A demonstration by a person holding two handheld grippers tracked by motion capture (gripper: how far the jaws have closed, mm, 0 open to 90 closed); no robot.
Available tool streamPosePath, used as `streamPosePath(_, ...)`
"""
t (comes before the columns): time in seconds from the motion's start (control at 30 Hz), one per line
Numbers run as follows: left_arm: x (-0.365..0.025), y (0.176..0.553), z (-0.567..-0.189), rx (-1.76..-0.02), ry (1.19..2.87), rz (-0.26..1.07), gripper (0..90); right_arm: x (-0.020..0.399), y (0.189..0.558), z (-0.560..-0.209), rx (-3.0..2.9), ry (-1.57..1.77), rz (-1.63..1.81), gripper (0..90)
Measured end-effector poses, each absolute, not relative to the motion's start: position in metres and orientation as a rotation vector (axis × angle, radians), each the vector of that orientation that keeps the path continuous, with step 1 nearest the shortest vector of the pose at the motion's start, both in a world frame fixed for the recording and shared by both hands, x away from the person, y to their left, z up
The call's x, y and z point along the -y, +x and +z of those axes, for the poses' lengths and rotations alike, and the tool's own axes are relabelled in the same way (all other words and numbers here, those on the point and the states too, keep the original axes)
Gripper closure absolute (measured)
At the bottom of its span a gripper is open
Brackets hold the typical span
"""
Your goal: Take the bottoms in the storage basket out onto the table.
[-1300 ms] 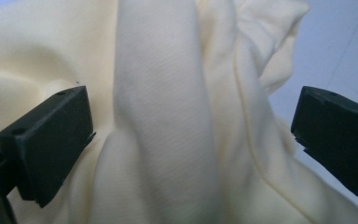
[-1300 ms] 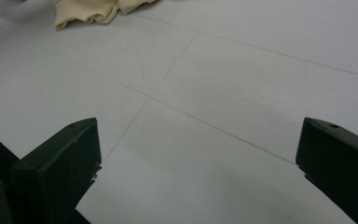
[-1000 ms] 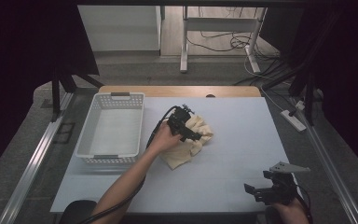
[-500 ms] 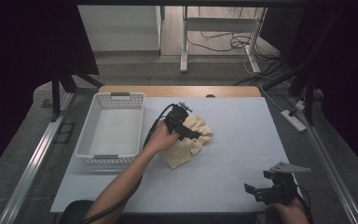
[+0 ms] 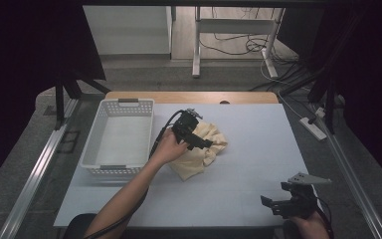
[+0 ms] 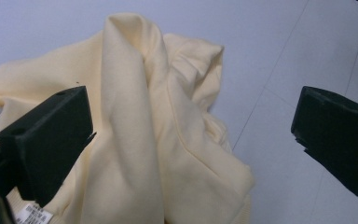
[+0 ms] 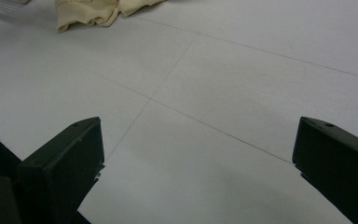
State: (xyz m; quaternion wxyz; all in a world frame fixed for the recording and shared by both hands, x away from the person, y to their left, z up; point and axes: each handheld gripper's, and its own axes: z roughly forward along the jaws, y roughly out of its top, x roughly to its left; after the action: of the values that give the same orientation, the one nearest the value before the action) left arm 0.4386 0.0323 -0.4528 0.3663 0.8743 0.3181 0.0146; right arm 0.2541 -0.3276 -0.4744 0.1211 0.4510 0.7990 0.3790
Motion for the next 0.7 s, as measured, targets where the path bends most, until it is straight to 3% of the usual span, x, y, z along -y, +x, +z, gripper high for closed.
streamPosePath(0.7, -0.052, 0.429, -0.446, -0.814, 2.212, 0.03, 0.1, 0.328, 0.254, -0.474, -2.33, 1.32, 1.11, 2.4)
